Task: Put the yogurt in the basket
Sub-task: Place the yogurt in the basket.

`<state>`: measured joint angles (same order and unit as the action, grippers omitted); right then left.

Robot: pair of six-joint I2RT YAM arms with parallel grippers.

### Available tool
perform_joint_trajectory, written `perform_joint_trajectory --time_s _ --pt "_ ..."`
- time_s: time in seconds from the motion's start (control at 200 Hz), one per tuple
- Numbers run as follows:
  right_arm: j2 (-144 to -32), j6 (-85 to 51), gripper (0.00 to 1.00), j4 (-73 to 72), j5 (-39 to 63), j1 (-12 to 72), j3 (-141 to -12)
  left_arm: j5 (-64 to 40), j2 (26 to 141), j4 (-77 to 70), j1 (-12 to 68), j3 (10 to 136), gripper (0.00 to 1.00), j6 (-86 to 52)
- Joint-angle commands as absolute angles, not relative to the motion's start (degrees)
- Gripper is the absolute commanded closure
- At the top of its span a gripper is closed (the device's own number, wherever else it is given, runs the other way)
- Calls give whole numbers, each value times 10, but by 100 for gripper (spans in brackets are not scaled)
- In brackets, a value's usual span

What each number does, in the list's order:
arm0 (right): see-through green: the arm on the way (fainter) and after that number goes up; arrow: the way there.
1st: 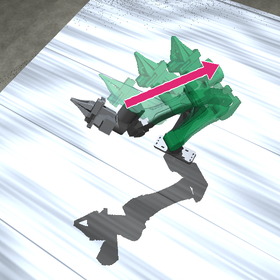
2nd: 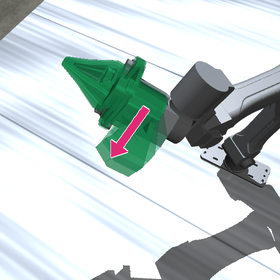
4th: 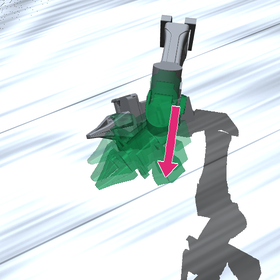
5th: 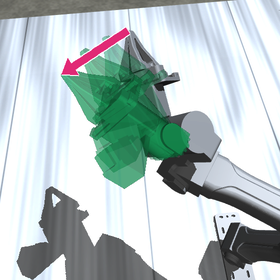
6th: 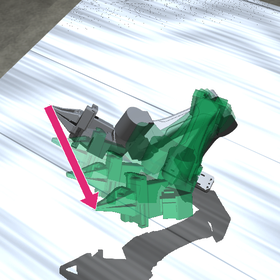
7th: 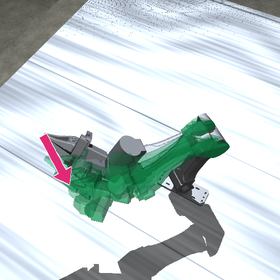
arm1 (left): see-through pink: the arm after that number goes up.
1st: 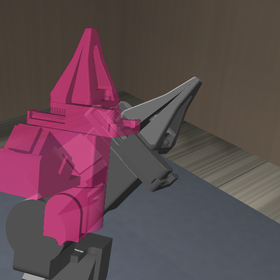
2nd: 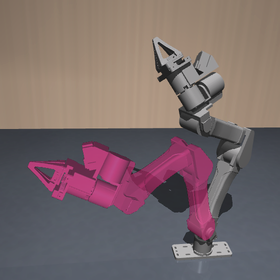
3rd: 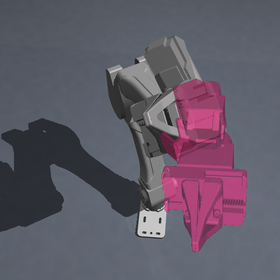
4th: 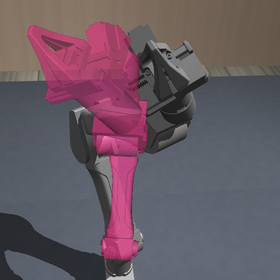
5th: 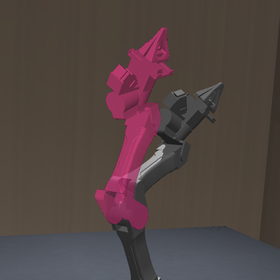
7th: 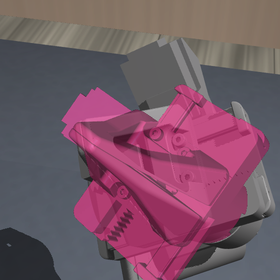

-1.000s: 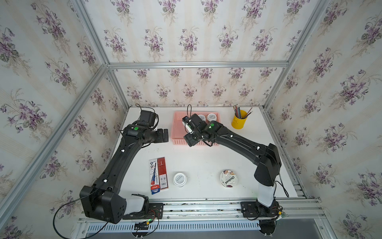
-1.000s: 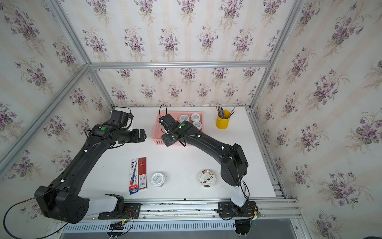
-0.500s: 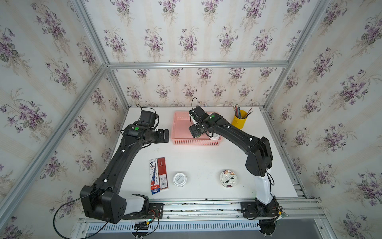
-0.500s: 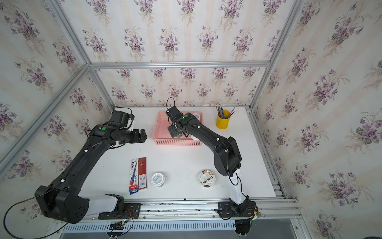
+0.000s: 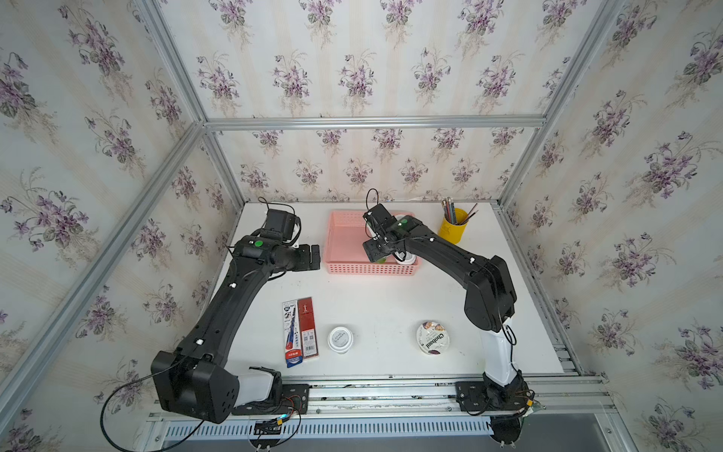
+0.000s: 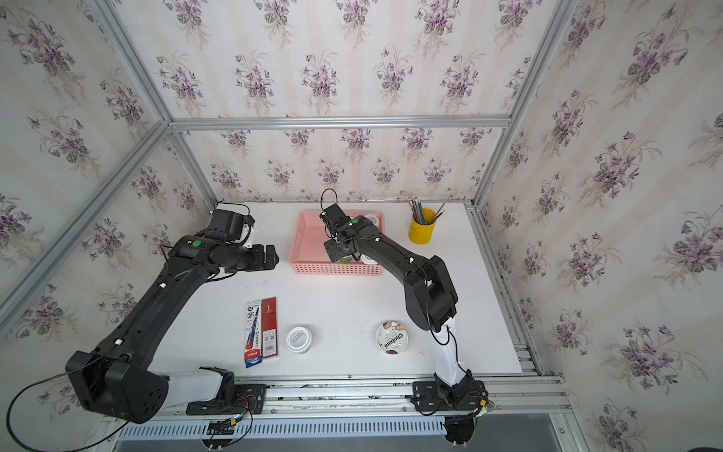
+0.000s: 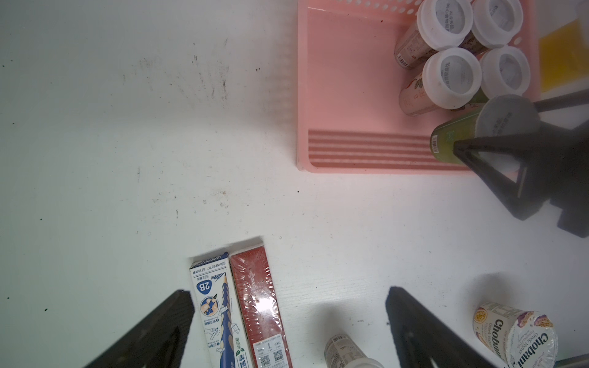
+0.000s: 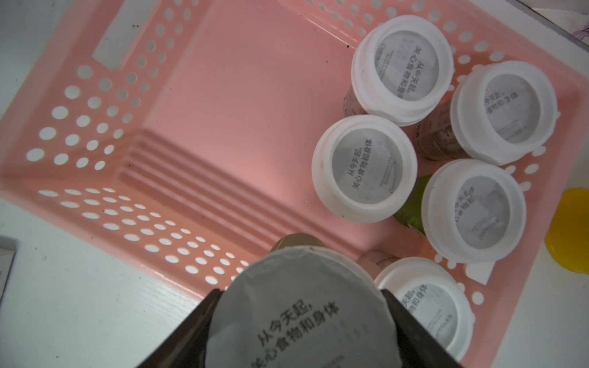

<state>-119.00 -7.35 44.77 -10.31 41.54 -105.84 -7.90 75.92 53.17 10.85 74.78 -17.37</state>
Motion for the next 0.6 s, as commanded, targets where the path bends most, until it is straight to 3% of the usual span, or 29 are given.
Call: perform_joint_trajectory --time_s 0.0,0.594 --pt "-1192 -78 25 434 -110 411 -1052 -81 761 532 108 748 1 -169" --pt "-1211 -76 24 409 -109 402 -1028 -76 770 533 108 751 1 -169"
